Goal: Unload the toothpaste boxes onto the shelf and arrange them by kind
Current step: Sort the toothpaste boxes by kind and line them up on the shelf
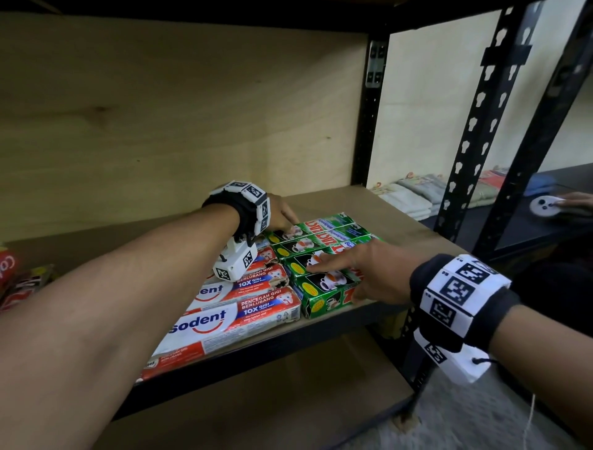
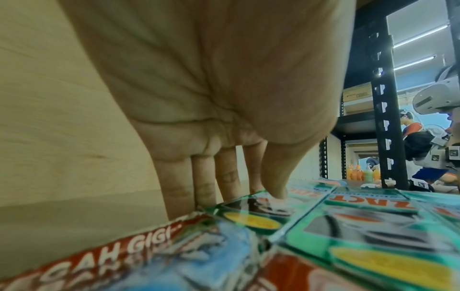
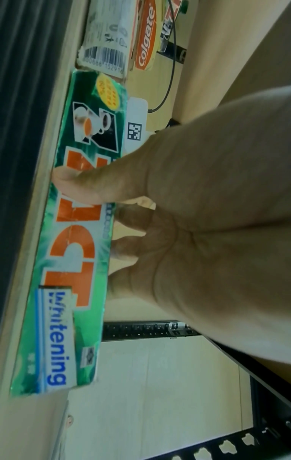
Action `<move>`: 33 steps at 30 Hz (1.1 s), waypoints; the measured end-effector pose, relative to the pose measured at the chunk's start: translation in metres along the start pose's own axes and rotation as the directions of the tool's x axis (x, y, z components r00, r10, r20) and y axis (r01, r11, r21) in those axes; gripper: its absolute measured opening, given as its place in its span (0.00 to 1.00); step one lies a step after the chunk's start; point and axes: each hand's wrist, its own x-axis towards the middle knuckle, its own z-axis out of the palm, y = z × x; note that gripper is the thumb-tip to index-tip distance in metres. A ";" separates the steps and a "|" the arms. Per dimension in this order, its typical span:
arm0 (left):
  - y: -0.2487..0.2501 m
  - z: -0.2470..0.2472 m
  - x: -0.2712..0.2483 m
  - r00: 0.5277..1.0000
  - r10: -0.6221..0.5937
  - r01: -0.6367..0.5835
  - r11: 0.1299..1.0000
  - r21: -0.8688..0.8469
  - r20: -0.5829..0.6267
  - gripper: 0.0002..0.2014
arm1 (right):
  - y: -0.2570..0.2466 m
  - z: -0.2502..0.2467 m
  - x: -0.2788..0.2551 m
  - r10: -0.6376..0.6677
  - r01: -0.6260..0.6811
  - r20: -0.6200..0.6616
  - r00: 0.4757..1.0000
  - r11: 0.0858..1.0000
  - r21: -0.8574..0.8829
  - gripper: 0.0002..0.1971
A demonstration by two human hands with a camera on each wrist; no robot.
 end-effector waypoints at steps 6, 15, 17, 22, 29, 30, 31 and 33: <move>0.005 -0.006 -0.031 0.999 -0.035 0.037 0.995 0.087 -0.024 0.22 | -0.009 -0.011 -0.006 0.051 -0.052 0.064 0.997 0.999 0.009 0.43; -0.007 -0.041 -0.156 0.995 0.016 -0.004 0.993 0.119 -0.099 0.12 | -0.060 -0.039 -0.021 0.031 -0.026 0.055 0.998 0.997 -0.079 0.32; -0.019 -0.047 -0.189 0.993 -0.021 0.035 0.992 0.125 -0.115 0.12 | -0.077 -0.044 -0.019 0.012 -0.008 0.039 0.999 0.996 -0.089 0.29; -0.058 -0.058 -0.268 0.979 -0.127 0.151 0.978 0.146 -0.159 0.11 | -0.132 -0.052 -0.009 -0.018 0.019 0.008 1.000 0.994 -0.112 0.24; -0.109 -0.058 -0.365 0.939 -0.257 0.293 0.946 0.142 -0.226 0.11 | -0.216 -0.050 0.010 -0.116 0.115 -0.025 0.993 0.991 -0.064 0.20; -0.116 -0.057 -0.376 0.930 -0.274 0.311 0.942 0.127 -0.246 0.11 | -0.228 -0.048 0.014 -0.128 0.126 -0.025 0.991 0.989 -0.075 0.20; -0.123 -0.055 -0.387 0.921 -0.291 0.328 0.938 0.112 -0.260 0.11 | -0.238 -0.046 0.019 -0.137 0.134 -0.029 0.990 0.986 -0.096 0.20; -0.135 -0.049 -0.406 0.907 -0.325 0.357 0.931 0.080 -0.269 0.10 | -0.260 -0.043 0.029 -0.156 0.149 -0.043 0.987 0.980 -0.131 0.19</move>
